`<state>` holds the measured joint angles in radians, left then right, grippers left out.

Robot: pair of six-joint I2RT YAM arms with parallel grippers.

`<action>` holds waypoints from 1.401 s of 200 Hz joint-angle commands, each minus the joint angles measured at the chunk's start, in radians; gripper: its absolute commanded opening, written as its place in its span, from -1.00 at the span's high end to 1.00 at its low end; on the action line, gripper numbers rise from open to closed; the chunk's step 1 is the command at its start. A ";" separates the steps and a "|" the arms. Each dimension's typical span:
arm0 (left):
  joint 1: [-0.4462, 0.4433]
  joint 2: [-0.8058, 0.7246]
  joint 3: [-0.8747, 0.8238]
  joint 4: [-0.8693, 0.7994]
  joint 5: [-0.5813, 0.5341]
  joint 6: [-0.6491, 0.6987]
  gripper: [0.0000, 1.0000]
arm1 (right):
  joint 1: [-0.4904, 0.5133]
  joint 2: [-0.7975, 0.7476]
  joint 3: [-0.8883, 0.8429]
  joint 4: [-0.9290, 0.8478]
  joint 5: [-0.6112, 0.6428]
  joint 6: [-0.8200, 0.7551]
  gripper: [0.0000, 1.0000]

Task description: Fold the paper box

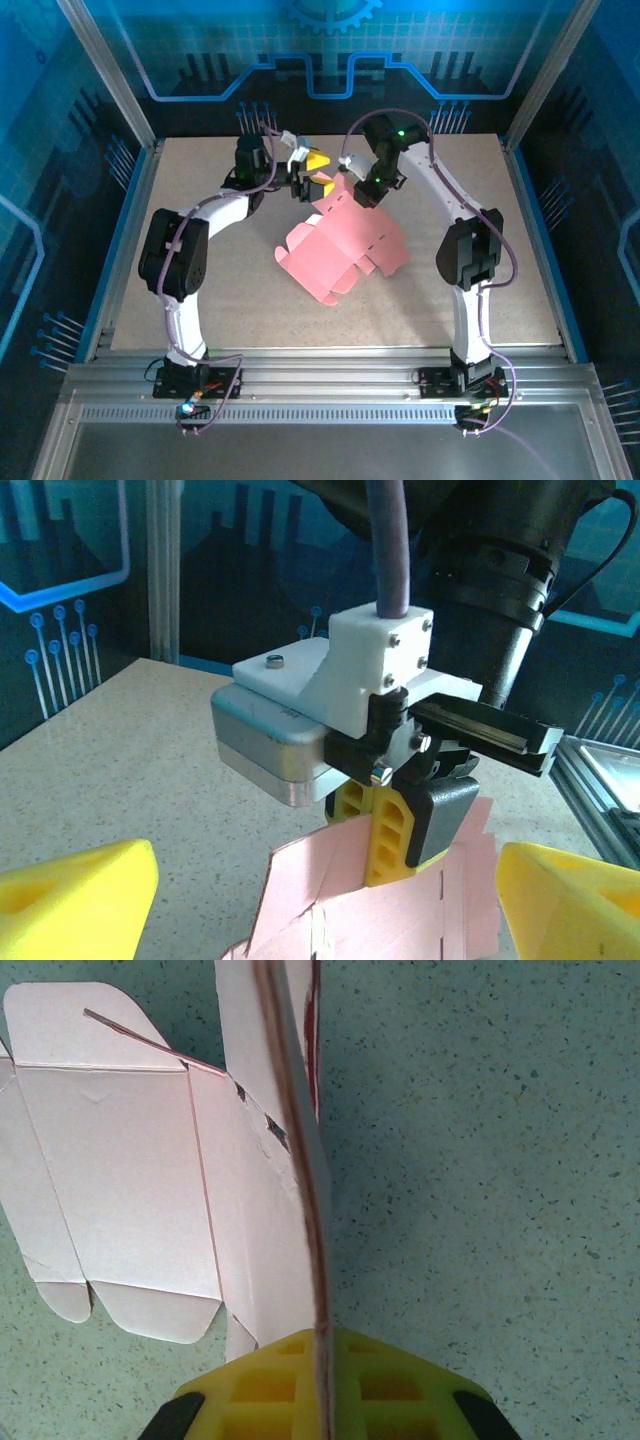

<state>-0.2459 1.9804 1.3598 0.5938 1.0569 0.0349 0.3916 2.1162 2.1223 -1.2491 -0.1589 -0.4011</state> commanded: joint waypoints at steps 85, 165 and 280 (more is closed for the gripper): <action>-0.066 0.031 0.049 -0.210 0.051 0.164 -0.40 | -0.012 0.014 0.050 -0.030 -0.018 0.035 1.00; -0.102 -0.043 -0.014 -0.278 -0.032 0.238 -0.22 | -0.025 0.028 0.070 -0.010 0.009 0.086 1.00; -0.181 0.016 0.021 -0.292 -0.143 0.240 0.03 | -0.013 0.022 0.076 -0.003 -0.021 0.108 1.00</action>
<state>-0.4057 1.9636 1.3590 0.2935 0.9157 0.2905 0.3717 2.1342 2.1555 -1.2713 -0.1200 -0.3023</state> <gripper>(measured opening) 0.485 0.060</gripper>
